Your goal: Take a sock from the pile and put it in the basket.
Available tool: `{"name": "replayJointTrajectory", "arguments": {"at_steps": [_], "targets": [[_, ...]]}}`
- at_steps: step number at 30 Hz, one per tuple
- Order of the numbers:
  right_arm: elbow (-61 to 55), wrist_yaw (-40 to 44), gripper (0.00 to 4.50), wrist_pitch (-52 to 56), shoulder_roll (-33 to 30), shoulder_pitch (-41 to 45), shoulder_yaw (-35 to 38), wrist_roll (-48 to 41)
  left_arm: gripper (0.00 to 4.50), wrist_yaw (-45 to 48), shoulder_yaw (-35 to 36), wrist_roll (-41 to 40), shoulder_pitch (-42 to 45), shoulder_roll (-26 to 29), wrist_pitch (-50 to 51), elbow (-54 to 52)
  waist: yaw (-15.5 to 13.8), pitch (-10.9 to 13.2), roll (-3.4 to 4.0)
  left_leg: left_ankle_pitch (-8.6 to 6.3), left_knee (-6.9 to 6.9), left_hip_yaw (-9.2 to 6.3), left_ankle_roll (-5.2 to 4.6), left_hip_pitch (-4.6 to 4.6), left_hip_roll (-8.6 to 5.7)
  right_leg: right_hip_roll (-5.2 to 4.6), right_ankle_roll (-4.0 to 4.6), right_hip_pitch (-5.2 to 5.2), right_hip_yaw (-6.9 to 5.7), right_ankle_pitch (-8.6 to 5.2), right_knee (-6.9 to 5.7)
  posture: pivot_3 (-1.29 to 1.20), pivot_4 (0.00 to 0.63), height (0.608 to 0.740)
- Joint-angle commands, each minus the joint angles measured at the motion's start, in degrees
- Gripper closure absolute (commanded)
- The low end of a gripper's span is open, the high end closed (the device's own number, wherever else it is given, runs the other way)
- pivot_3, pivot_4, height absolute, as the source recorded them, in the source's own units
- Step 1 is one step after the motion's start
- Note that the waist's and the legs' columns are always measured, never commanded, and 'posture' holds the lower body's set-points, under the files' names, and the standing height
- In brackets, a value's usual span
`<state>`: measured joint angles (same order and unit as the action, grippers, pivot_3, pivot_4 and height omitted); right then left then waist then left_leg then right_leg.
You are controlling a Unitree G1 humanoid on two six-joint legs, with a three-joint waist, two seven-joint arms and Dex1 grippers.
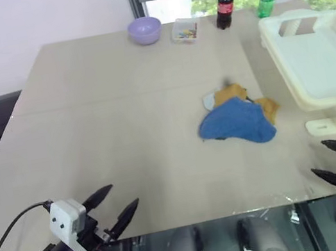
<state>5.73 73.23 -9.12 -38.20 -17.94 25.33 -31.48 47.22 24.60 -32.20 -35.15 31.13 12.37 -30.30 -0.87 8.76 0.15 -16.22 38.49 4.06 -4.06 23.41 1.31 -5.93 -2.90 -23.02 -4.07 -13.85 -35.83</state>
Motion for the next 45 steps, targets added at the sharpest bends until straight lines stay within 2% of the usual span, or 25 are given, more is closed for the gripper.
{"name": "replayJointTrajectory", "arguments": {"at_steps": [1,5,7,23,29,32,37,40,43,45], "targets": [[1.6,1.7,0.00,-1.2,-1.3,2.0,0.7,-0.4,0.08,0.2,3.3,0.0,-0.7,-3.7,-7.1,0.9,0.0,0.0,-0.01,0.00,0.00,0.01,0.00,0.00,0.00,0.00,0.00,0.00,0.01,0.00,0.00,0.00,0.150,0.740],[3.8,2.9,0.00,-0.8,-2.0,4.8,-0.4,-0.3,0.08,-0.1,3.4,-0.7,-2.8,-6.3,-7.2,2.1,0.3,0.1,-0.16,-0.01,0.00,0.24,-0.02,-0.15,-0.01,0.01,-0.01,0.07,0.24,0.01,-0.01,0.00,0.150,0.740],[4.2,3.1,0.00,-1.0,-2.0,5.2,-0.6,-0.3,0.08,-0.9,3.0,2.1,-2.5,-7.1,-10.0,2.6,0.0,0.2,-0.27,-0.02,0.00,0.22,-0.03,-0.23,0.00,0.02,-0.01,0.07,0.21,0.00,-0.02,0.00,0.150,0.740],[5.7,3.8,0.00,-2.2,-1.7,5.5,-1.0,-0.2,0.08,0.3,2.0,3.4,-2.0,-5.5,-11.8,4.4,0.0,0.2,-0.28,-0.02,0.00,0.18,-0.03,-0.49,0.04,-0.06,0.01,0.33,0.21,0.01,-0.06,0.00,0.150,0.740],[4.3,2.5,0.00,-2.8,-0.9,5.8,-1.8,0.4,0.08,1.4,2.1,1.6,0.1,-3.5,-10.2,3.3,0.0,0.2,-0.28,-0.02,0.00,0.19,-0.03,-0.50,0.04,-0.04,0.01,0.34,0.21,0.01,-0.06,0.00,0.150,0.740],[-0.5,-1.4,0.00,-0.7,-0.3,6.8,-3.6,1.6,0.08,7.4,3.0,-5.1,-0.1,1.2,-5.1,2.8,0.1,0.2,-0.27,-0.01,0.00,0.20,-0.02,-0.51,0.05,-0.02,0.01,0.34,0.22,0.01,-0.10,0.00,0.150,0.740],[-15.6,-10.0,0.00,5.9,0.7,11.4,-11.5,5.2,0.08,17.1,7.5,-9.1,1.6,9.9,-4.1,5.0,0.4,0.2,-0.20,0.07,0.03,0.24,0.13,-0.59,0.18,0.02,0.01,0.31,0.25,0.01,-0.25,0.00,0.150,0.740],[-23.7,-14.8,0.00,13.4,0.4,14.6,-16.3,5.4,0.08,18.9,9.7,-10.2,3.1,13.2,-2.4,6.4,0.2,0.2,-0.12,0.11,0.02,0.21,0.21,-0.59,0.22,0.16,0.03,0.25,0.22,0.01,-0.33,0.00,0.150,0.740],[-29.2,-21.0,0.00,19.6,1.5,21.6,-24.4,12.1,0.08,19.6,11.7,-11.3,6.3,15.4,-0.9,8.2,0.2,0.2,-0.14,0.20,0.02,0.22,0.36,-0.56,0.21,0.16,0.03,0.21,0.23,0.00,-0.36,0.00,0.150,0.740],[-28.5,-25.1,0.00,24.2,2.4,27.7,-30.4,18.8,0.08,19.8,11.7,-11.3,7.6,16.0,-0.2,8.1,0.2,0.2,-0.15,0.26,0.03,0.24,0.45,-0.54,0.19,0.16,0.03,0.20,0.23,0.00,-0.37,0.00,0.150,0.740]]}}
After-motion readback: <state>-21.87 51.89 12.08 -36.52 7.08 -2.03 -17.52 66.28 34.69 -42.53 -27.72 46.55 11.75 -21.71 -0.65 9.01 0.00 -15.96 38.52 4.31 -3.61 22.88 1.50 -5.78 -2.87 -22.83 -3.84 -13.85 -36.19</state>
